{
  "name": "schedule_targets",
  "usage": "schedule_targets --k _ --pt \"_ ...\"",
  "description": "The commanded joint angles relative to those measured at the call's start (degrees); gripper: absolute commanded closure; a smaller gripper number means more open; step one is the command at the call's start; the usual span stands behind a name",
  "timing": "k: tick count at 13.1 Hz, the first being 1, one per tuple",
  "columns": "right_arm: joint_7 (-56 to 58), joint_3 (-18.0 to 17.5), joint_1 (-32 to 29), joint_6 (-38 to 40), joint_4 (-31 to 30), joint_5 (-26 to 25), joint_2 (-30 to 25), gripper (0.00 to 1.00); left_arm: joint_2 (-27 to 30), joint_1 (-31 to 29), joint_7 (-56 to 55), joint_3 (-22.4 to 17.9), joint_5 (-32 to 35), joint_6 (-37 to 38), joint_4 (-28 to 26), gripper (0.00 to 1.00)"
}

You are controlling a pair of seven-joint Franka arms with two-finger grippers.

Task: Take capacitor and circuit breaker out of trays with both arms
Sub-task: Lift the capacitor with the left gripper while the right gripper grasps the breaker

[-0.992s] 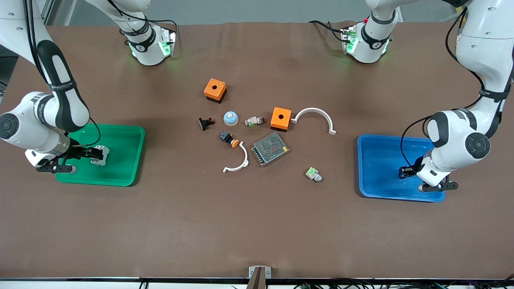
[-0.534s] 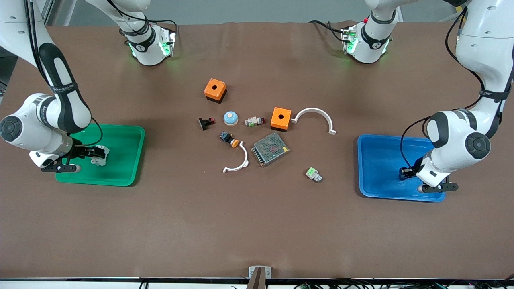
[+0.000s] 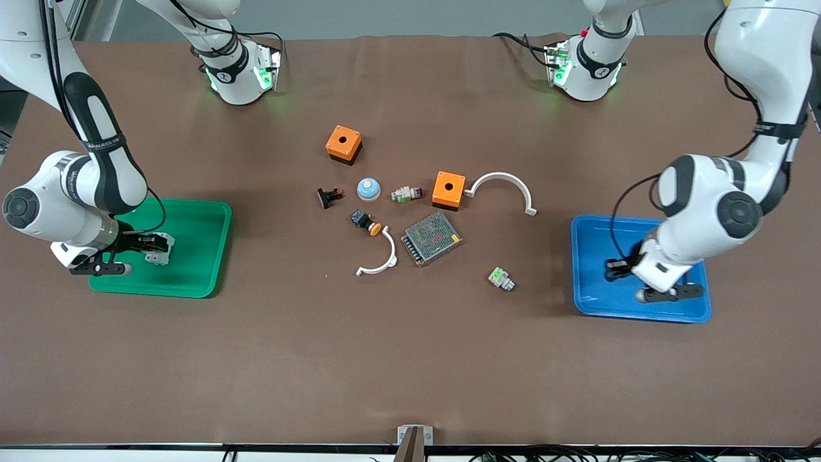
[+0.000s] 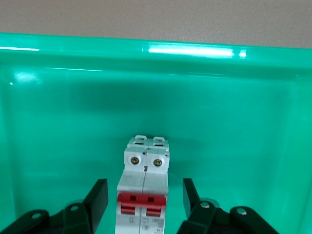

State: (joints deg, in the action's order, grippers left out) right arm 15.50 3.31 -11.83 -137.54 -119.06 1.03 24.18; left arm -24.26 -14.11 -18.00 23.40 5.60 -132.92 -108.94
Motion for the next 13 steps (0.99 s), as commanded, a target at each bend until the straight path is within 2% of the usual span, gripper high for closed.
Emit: schedule_targets --k 1,3,6,9,11,13 --pt "0.85 -0.67 -1.09 0.6 -0.03 -0.5 -0.28 0.4 1.49 3.45 -8.77 2.0 1.43 1.17 -1.19 1.0" --pt "0.5 -0.67 -1.18 1.13 0.05 -0.5 -0.28 0.57 1.41 8.81 -15.71 2.0 1.43 1.26 -1.54 1.0" --pt "0.23 -0.67 -1.44 1.04 0.05 -0.5 -0.36 0.7 0.97 15.85 -24.94 2.0 1.52 1.0 -3.64 1.0" --pt "0.15 -0.67 -1.01 3.31 0.32 -0.5 -1.94 0.73 0.53 19.2 -29.97 2.0 1.52 0.29 -6.19 1.0" --pt "-0.9 -1.11 0.74 11.63 2.77 -0.41 -6.58 0.75 -1.04 20.18 -32.44 1.92 1.52 -1.89 -7.77 1.0" --pt "-10.35 -1.11 6.52 19.81 6.02 0.11 -9.84 0.74 -3.15 20.53 -33.06 1.92 1.52 -4.97 -7.96 1.0"
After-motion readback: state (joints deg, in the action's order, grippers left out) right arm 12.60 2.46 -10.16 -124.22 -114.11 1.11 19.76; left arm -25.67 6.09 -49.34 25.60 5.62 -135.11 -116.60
